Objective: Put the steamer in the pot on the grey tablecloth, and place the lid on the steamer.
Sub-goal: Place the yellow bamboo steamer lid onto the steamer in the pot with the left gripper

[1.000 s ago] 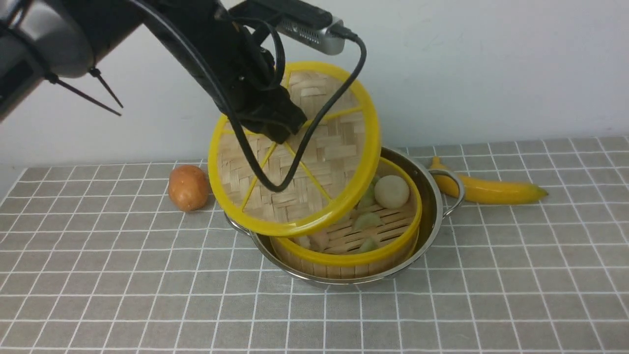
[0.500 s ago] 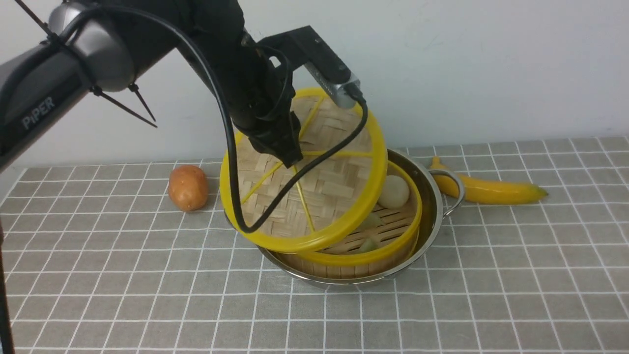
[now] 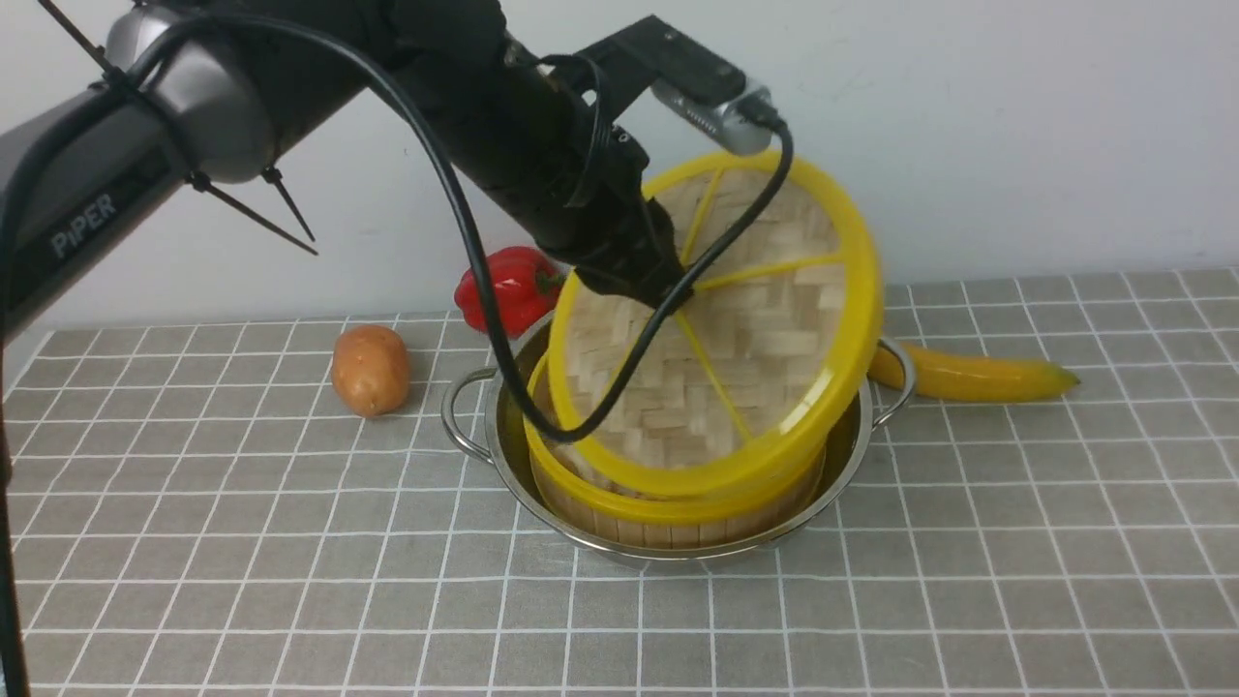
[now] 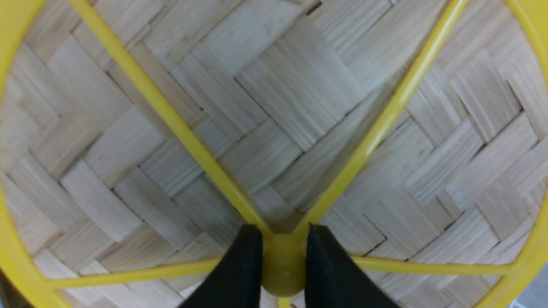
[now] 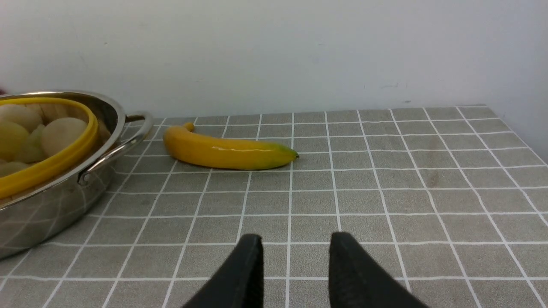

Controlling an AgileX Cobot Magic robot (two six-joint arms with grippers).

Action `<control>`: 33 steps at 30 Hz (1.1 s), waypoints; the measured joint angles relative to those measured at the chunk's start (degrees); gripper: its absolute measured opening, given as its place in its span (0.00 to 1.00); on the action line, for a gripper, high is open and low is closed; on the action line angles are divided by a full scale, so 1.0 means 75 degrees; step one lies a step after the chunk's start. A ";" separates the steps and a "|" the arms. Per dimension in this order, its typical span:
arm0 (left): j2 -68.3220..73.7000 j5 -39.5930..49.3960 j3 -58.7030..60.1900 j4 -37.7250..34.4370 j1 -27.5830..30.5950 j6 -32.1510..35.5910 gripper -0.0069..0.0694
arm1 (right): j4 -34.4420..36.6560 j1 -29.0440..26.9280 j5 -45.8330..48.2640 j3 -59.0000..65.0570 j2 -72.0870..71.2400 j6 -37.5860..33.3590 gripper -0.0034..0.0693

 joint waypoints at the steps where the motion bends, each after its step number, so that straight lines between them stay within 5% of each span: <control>1: 0.0000 0.0000 0.0000 0.0000 0.0000 -0.0034 0.24 | 0.0000 0.0000 0.0000 0.0000 0.0000 0.0000 0.38; 33: 0.0553 -0.0197 -0.0052 0.1023 0.0218 -0.2796 0.24 | 0.0000 0.0000 0.0000 0.0000 0.0000 0.0000 0.38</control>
